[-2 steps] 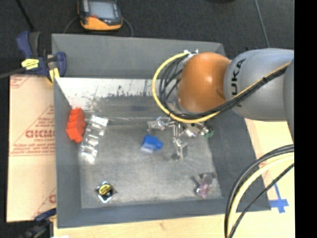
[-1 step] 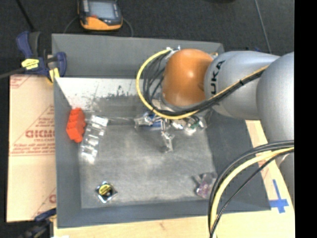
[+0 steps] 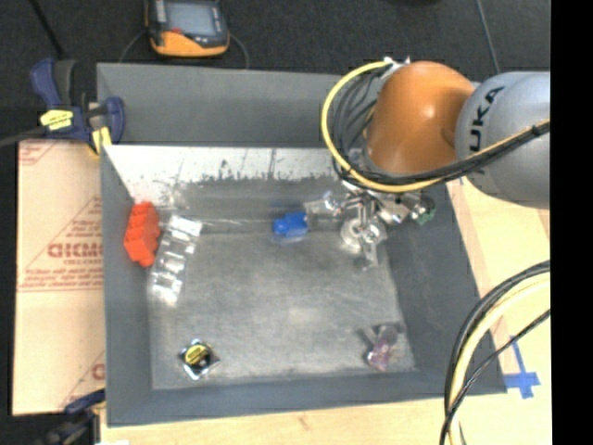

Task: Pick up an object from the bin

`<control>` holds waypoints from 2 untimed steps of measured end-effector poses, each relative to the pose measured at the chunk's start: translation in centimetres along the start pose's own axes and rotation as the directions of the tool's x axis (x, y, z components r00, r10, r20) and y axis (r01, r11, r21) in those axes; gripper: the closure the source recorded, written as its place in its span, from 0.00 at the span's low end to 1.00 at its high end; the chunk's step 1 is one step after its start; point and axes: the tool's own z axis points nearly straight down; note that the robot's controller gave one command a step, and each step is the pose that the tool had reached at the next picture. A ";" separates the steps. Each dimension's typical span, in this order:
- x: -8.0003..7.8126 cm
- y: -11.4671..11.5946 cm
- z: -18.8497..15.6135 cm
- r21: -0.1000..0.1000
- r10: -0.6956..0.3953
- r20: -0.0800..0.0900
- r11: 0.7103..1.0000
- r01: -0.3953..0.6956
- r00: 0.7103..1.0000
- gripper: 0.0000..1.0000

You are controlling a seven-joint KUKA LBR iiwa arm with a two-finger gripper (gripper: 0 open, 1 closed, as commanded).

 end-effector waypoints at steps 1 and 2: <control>4.3 -7.0 6.0 -0.003 -0.036 -0.003 0.999 0.036 0.999 0.00; 9.7 -8.0 5.0 -0.016 0.036 0.004 0.999 -0.036 0.999 0.00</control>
Offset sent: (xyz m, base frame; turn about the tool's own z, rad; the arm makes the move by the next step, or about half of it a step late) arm 0.0133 -0.0762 -0.0597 -0.0439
